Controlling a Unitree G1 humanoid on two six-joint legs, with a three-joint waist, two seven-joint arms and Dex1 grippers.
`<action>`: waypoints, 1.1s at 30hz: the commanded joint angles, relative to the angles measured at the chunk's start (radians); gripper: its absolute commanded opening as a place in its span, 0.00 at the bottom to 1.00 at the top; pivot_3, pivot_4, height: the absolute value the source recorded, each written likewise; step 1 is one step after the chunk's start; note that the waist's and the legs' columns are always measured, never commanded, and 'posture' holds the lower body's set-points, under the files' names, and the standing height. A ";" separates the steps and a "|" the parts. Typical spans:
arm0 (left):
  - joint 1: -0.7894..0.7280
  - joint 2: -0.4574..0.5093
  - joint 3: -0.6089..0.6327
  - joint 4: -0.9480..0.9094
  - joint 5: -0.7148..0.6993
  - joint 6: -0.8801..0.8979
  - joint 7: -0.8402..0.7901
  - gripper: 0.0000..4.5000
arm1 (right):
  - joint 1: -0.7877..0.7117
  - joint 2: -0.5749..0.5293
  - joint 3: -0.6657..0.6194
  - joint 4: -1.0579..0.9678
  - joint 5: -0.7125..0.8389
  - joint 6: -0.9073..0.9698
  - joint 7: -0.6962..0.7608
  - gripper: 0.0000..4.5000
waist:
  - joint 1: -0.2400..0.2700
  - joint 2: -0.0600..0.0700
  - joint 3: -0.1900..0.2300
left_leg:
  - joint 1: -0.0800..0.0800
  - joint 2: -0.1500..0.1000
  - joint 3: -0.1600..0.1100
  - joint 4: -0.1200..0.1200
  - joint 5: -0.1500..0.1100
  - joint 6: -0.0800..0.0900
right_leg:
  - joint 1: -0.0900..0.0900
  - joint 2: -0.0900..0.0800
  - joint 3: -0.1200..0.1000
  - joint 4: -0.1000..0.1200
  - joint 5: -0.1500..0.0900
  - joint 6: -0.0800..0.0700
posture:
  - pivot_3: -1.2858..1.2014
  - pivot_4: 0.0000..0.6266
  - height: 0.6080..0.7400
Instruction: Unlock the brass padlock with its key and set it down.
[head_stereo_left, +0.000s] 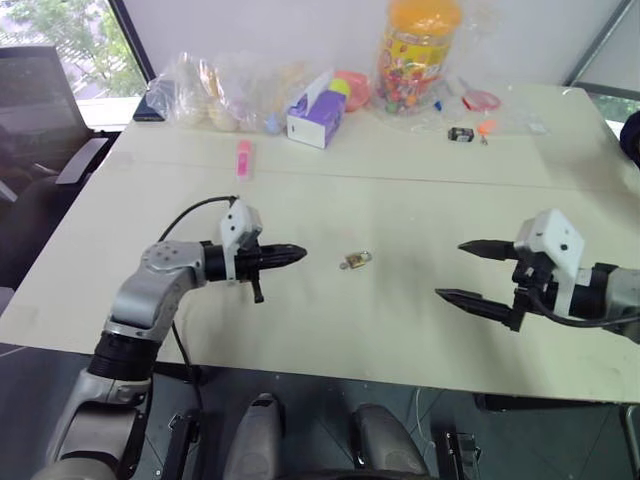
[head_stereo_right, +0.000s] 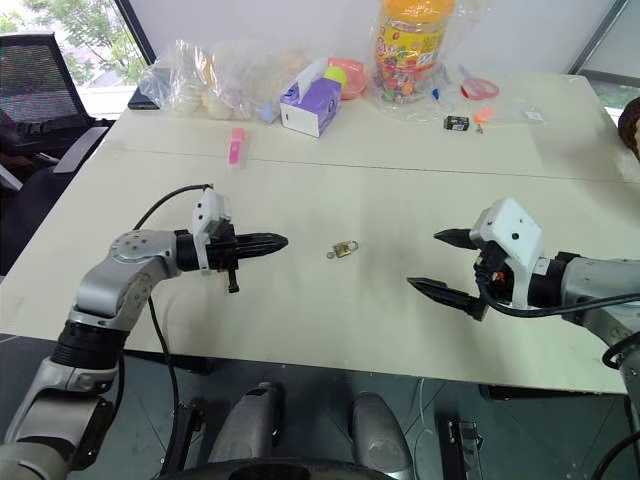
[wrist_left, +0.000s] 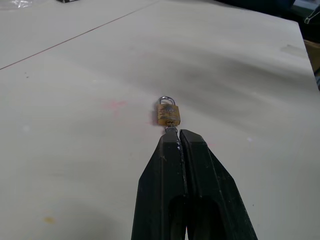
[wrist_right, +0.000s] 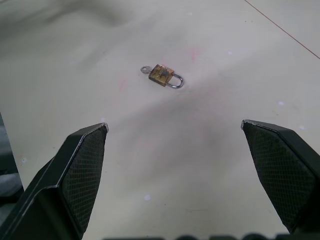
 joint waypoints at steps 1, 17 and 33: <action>-0.009 0.013 0.021 -0.041 -0.012 0.002 -0.001 0.00 | -0.036 -0.002 0.001 -0.021 0.023 0.003 -0.017 1.00 | 0.000 0.000 0.000 | 0.000 0.000 0.000 0.000 0.000 0.000 | 0.000 0.000 0.000 0.000 0.000 0.000 | 0.52 0.24 1.00; -0.010 0.058 0.031 -0.051 -0.025 0.032 -0.013 0.00 | -0.142 -0.029 0.109 0.036 0.020 0.023 -0.011 1.00 | -0.001 0.000 0.000 | 0.000 0.000 0.000 0.000 0.000 0.000 | -0.001 0.000 0.000 0.000 0.000 0.000 | 0.52 0.24 1.00; -0.019 0.012 0.015 -0.038 -0.001 0.017 0.026 0.00 | -0.545 0.147 0.532 0.512 -0.295 -0.289 0.157 1.00 | -0.014 0.001 0.001 | 0.000 0.000 0.000 0.000 0.000 0.000 | -0.001 0.000 0.000 0.000 0.000 0.000 | 0.52 0.24 1.00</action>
